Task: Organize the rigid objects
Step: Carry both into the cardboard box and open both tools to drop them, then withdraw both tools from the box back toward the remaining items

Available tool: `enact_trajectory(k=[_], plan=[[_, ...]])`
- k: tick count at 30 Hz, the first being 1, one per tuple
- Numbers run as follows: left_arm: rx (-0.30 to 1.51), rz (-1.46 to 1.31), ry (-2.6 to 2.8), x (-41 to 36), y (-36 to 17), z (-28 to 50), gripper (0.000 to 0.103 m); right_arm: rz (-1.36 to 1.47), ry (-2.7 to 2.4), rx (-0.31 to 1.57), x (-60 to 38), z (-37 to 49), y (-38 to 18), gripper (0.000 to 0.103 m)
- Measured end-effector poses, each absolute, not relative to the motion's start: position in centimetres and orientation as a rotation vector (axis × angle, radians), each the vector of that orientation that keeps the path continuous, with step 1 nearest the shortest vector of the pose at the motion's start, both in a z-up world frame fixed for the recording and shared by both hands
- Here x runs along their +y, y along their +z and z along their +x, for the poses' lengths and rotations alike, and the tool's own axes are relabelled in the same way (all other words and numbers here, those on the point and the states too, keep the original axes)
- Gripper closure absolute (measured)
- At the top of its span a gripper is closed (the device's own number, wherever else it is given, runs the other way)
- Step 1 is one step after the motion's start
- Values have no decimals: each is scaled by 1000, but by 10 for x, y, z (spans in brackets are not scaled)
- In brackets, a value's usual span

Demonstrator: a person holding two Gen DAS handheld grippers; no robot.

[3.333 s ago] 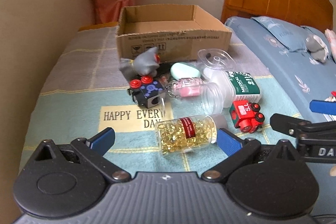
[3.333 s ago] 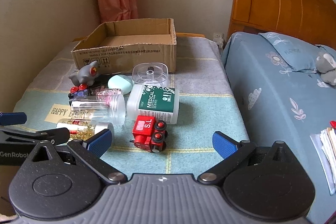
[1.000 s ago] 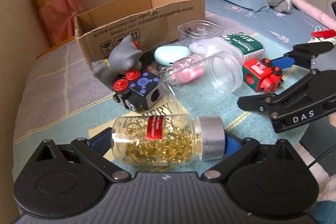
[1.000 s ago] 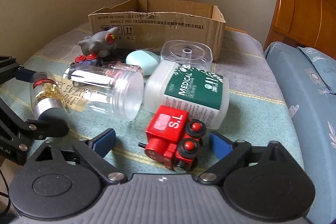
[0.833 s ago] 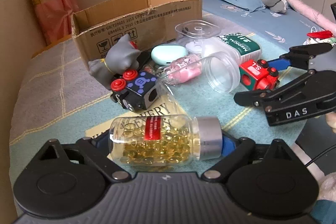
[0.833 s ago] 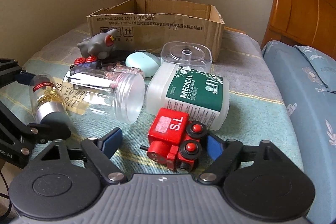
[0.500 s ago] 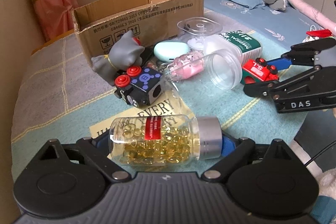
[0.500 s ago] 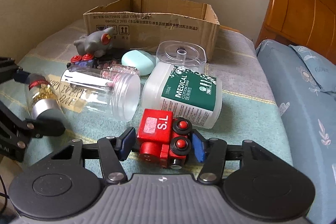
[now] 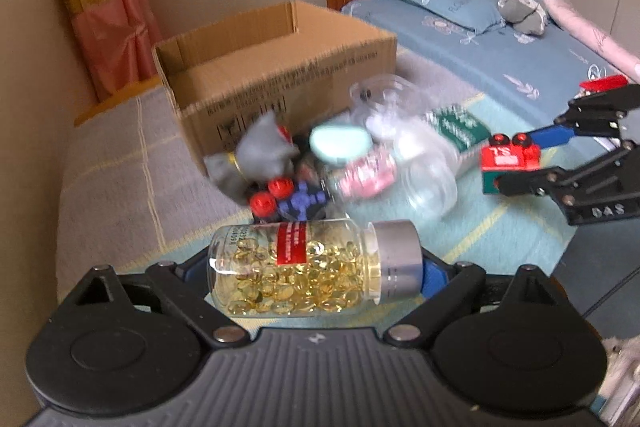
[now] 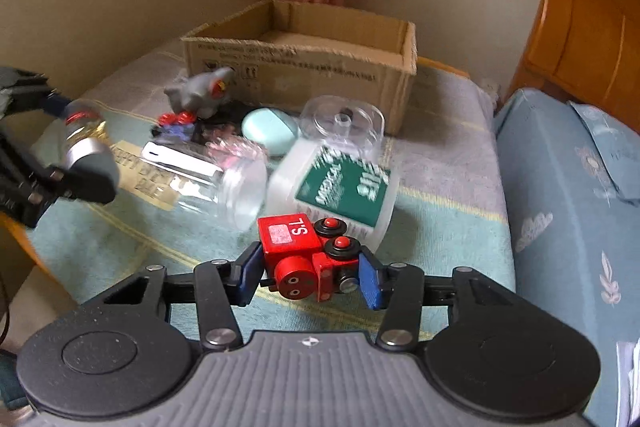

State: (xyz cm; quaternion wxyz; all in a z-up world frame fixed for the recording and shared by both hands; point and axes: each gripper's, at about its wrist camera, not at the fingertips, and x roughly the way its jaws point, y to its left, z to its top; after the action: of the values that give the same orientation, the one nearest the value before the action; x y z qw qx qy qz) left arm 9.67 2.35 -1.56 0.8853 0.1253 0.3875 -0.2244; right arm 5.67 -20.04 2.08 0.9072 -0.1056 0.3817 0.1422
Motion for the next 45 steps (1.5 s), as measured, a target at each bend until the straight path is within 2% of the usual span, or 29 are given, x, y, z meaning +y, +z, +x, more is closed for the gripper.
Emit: enact_trajectory(k=[6, 12, 26, 27, 28, 30, 45], plan=[[753, 263, -459, 19, 18, 130, 9, -195, 363, 716, -209, 63, 57, 48], [712, 284, -397, 1, 36, 178, 9, -174, 391, 618, -211, 105, 88, 48], [757, 282, -314, -21, 29, 290, 8, -156, 375, 569, -204, 226, 99, 48], [763, 278, -311, -21, 27, 296, 8, -154, 370, 568, -203, 232, 97, 40], [772, 273, -310, -21, 25, 301, 8, -158, 369, 570, -202, 238, 94, 21], [782, 268, -310, -22, 22, 309, 8, -162, 357, 566, -200, 242, 90, 8], [791, 223, -279, -29, 15, 332, 6, -133, 381, 609, -208, 216, 87, 1]])
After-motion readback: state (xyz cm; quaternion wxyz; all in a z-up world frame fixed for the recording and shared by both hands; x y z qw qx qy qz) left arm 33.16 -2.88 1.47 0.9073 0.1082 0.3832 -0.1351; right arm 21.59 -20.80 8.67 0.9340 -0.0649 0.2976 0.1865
